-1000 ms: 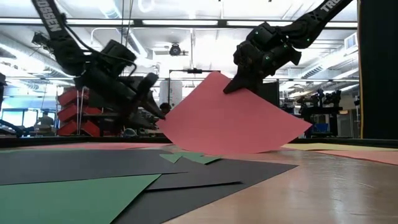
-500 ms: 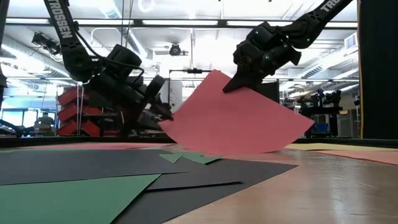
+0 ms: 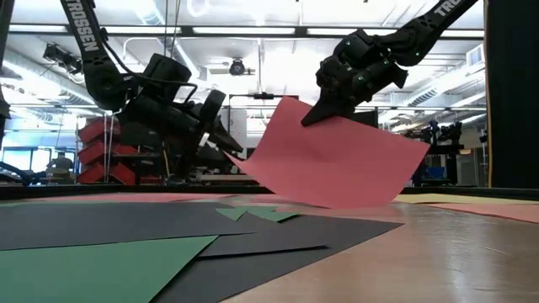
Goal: Organize paper
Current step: Stack the pink colored paper on top of the pink colored paper
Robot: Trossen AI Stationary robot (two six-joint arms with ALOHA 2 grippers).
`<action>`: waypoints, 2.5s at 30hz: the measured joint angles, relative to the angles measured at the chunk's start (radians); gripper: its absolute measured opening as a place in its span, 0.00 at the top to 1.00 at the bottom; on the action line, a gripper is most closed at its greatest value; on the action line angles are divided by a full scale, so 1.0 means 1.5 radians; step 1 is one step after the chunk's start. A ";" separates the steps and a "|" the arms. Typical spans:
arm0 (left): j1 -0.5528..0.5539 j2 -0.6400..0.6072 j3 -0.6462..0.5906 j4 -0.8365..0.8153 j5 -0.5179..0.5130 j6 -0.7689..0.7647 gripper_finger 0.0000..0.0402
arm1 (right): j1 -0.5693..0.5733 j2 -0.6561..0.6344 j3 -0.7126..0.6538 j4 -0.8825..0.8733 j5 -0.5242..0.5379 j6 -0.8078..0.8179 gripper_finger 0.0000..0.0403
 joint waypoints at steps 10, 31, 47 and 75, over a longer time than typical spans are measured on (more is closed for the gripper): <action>0.000 0.003 0.000 -0.003 -0.037 0.014 0.97 | -0.002 0.000 0.000 -0.003 0.003 0.000 1.00; 0.079 0.003 0.041 0.070 0.022 0.031 1.00 | -0.019 0.000 0.000 -0.110 0.029 -0.006 1.00; 0.117 0.003 0.237 -0.223 0.046 0.187 1.00 | -0.052 0.000 0.000 -0.139 0.108 -0.044 1.00; 0.130 0.156 0.329 -0.152 0.083 0.187 1.00 | -0.059 0.002 -0.035 -0.144 0.187 -0.019 1.00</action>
